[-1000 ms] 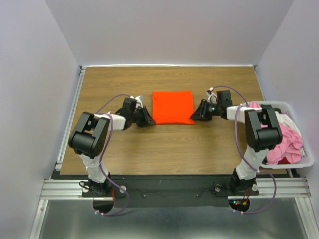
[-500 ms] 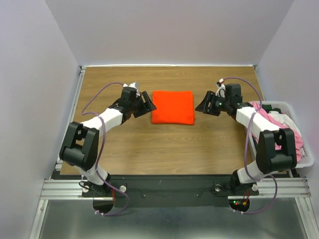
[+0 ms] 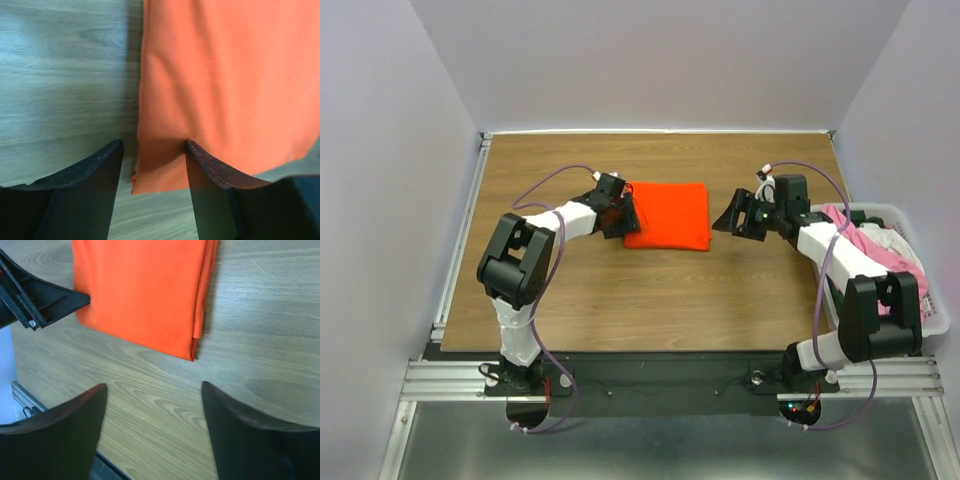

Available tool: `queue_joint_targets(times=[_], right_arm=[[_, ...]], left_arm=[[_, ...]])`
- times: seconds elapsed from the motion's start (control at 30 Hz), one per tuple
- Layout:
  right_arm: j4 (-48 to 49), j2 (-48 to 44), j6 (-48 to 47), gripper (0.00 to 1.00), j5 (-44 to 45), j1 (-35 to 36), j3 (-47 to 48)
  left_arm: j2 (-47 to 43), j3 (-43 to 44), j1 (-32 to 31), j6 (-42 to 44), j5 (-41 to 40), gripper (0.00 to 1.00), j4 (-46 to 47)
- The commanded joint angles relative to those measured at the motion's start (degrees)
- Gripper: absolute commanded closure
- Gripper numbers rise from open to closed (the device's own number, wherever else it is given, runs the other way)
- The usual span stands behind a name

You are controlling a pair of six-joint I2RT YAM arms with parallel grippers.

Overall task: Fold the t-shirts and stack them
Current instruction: Fold the tshirt, then neatly place the folded tshirt to the corner

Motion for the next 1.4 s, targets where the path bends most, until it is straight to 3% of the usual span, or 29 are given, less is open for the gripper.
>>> queue_joint_targets(times=[0.0, 0.1, 0.27, 0.37, 0.47, 0.53, 0.67, 1.0, 1.23, 1.37], right_arm=[[-0.1, -3.7, -0.8, 0.16, 1.8, 0.0, 0.1], [-1.0, -6.1, -0.4, 0.07, 5.5, 0.0, 0.4], [-2.4, -10.2, -1.2, 0.05, 9.1, 0.0, 1.5], [-2.6, -11.4, -1.4, 0.05, 10.3, 0.0, 1.6], [-2.7, -12.2, -1.8, 0.05, 11.0, 0.0, 1.6], [-2.7, -12.5, -2.3, 0.05, 11.3, 0.0, 1.5], [-2.7, -12.4, -2.5, 0.05, 11.4, 0.0, 1.6], [-2.8, -12.0, -3.6, 0.05, 11.9, 0.0, 2.0], [-3.1, -10.7, -3.8, 0.05, 11.3, 0.0, 2.8], [-3.4, -10.1, -3.8, 0.05, 10.9, -0.1, 3.5]], left_arm=[[2.2, 3.4, -2.5, 1.4, -5.4, 0.39, -6.2], [3.9, 4.7, -4.3, 1.3, -9.6, 0.42, -9.8], [6.3, 6.2, -5.8, 0.8, -11.5, 0.45, -13.9], [8.5, 7.4, -6.0, 0.6, -11.9, 0.54, -16.0], [10.4, 8.7, -5.9, 0.5, -12.8, 0.7, -17.7], [11.0, 9.7, -5.3, 0.7, -13.0, 0.86, -18.6], [11.9, 12.5, -1.7, 2.7, -13.7, 0.97, -19.7], [16.8, 27.1, 15.1, 14.3, -23.0, 0.99, -30.3], [19.0, 30.8, 28.3, 19.0, -29.5, 0.98, -32.6], [22.8, 35.8, 31.4, 21.6, -36.2, 0.96, -35.6]])
